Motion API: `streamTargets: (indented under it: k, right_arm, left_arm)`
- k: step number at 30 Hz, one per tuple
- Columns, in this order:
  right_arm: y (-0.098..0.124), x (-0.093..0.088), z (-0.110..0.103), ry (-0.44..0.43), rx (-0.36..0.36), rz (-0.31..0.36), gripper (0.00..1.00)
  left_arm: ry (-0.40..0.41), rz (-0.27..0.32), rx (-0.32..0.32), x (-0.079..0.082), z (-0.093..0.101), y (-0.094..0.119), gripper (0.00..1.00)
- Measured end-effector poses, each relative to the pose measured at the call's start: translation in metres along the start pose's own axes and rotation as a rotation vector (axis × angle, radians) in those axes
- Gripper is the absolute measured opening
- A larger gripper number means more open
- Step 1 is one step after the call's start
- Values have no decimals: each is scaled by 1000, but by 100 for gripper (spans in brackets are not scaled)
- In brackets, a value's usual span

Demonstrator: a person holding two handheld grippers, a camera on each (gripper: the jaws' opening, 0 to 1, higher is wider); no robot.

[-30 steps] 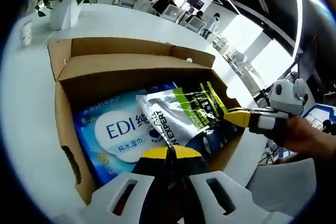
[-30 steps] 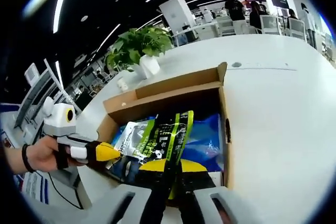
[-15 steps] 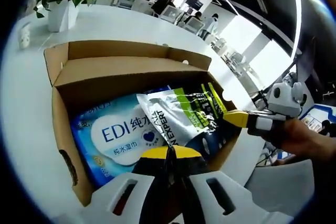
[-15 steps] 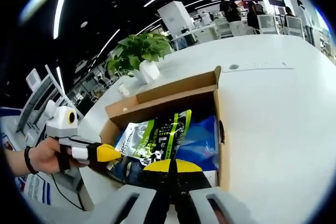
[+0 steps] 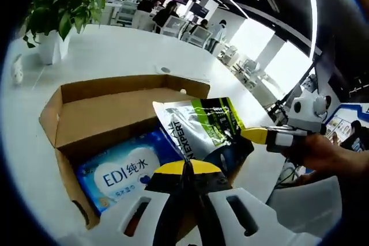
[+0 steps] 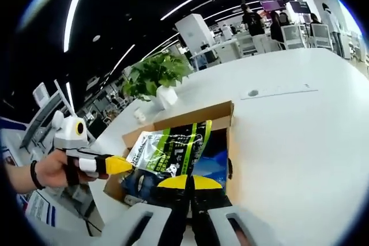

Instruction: Operate the shoe box by opening the lid, removing the specified soft item, and placing it in the target area until the item is outside and the box remains undamaged.

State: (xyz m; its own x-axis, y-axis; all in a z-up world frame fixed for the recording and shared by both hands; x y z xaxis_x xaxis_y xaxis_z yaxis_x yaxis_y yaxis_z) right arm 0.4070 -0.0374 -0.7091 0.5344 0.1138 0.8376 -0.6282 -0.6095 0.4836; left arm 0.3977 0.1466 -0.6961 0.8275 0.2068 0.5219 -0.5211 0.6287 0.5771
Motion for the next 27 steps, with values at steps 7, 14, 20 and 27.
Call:
streamTargets:
  k: [7,14,20,27]
  right_arm:
    - [30,-6,27,-10,-46,7,0]
    - [61,-17,53,-33,-89,12,0]
    - [86,-28,74,-48,-129,13,0]
    - [110,-38,96,-67,-163,14,0]
  left_arm:
    - [-38,-24,-40,-2,34,-22,0]
    - [-83,-66,-75,-12,65,-46,0]
    - [-97,-95,-111,-20,91,-68,0]
    - [-125,-129,-136,-28,115,-88,0]
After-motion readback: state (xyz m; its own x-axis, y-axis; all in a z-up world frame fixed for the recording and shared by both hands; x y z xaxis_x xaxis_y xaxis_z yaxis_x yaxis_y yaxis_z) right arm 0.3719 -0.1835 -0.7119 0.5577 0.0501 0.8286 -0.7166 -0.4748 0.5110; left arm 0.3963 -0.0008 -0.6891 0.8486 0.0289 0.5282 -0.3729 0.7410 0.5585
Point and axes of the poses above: the point that each gripper's makers call its tool centre point, and the gripper's own axes: y roughly backward along the fingers, z roughly to its right, x roughly out of its top, the point moved 5 cm from there along y, roughly backward along the fingers, and after that the axes turned 15 degrees about y, right-handed, at the moved point
